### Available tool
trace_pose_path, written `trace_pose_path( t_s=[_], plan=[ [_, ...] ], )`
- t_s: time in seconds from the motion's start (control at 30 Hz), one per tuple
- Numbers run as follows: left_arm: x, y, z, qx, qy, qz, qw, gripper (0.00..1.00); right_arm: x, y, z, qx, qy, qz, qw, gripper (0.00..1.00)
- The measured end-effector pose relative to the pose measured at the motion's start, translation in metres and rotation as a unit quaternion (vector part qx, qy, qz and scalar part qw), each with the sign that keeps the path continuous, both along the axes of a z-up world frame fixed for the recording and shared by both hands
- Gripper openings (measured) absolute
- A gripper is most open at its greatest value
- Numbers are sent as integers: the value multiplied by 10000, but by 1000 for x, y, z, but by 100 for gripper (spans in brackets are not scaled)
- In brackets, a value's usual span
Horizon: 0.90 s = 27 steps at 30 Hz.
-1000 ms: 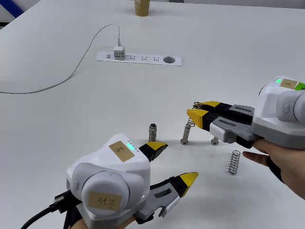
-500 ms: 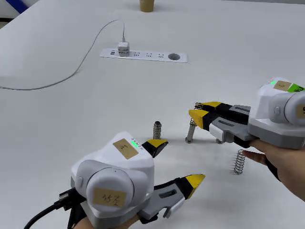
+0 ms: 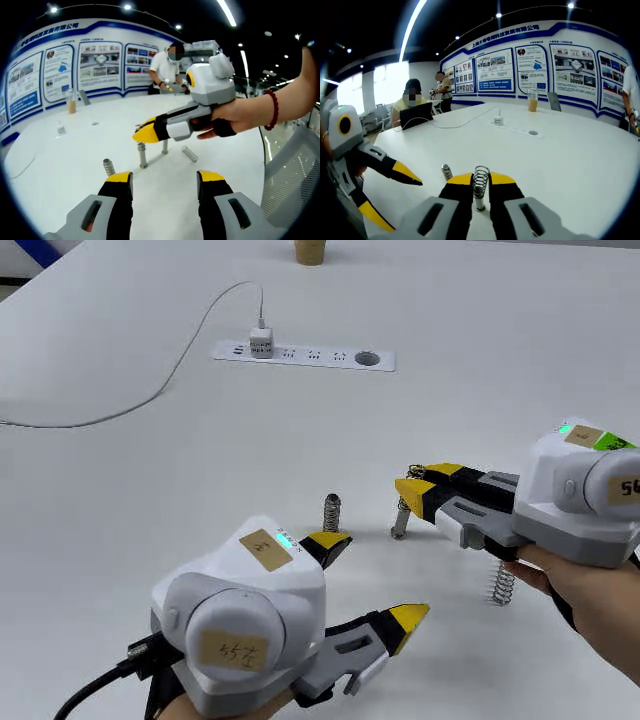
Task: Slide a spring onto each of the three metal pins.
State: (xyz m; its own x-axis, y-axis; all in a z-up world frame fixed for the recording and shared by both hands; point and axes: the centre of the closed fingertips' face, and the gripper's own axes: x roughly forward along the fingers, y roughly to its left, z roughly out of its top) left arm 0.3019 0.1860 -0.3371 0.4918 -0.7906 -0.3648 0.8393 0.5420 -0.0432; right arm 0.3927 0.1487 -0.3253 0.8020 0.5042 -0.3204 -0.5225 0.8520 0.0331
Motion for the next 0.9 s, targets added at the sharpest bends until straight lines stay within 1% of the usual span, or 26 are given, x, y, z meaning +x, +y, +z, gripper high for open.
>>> trace_pose_path(
  t_s=[0.1,0.17,0.23,0.33,0.37,0.5,0.7,0.77,0.8,0.9],
  plan=[
    [0,0,1,-11,-4,3,10000,52,-1,0,0,-112,-50,29,9999,13],
    [1,0,0,15,-9,3,10000,52,-3,-1,-3,-268,-43,56,9996,13],
    [0,0,0,14,-4,2,10000,52,-5,0,-6,-364,-49,85,9993,13],
    [1,1,0,12,-12,2,10000,52,-5,0,-6,-356,-60,93,9993,12],
    [1,1,0,11,-12,4,10000,52,-5,0,-9,-415,-30,93,9991,12],
    [0,1,0,33,-22,2,10000,52,-5,1,-11,-457,-10,99,9989,12],
    [2,3,1,35,-43,49,10000,51,-5,1,-23,-594,131,125,9981,12],
    [3,4,2,43,-70,66,9999,51,-4,1,-27,-594,189,133,9980,12],
    [3,4,2,40,-78,72,9999,51,-4,1,-30,-583,256,129,9979,12],
    [4,5,2,40,-71,93,9999,51,-4,0,-33,-560,326,121,9978,12]
  ],
)
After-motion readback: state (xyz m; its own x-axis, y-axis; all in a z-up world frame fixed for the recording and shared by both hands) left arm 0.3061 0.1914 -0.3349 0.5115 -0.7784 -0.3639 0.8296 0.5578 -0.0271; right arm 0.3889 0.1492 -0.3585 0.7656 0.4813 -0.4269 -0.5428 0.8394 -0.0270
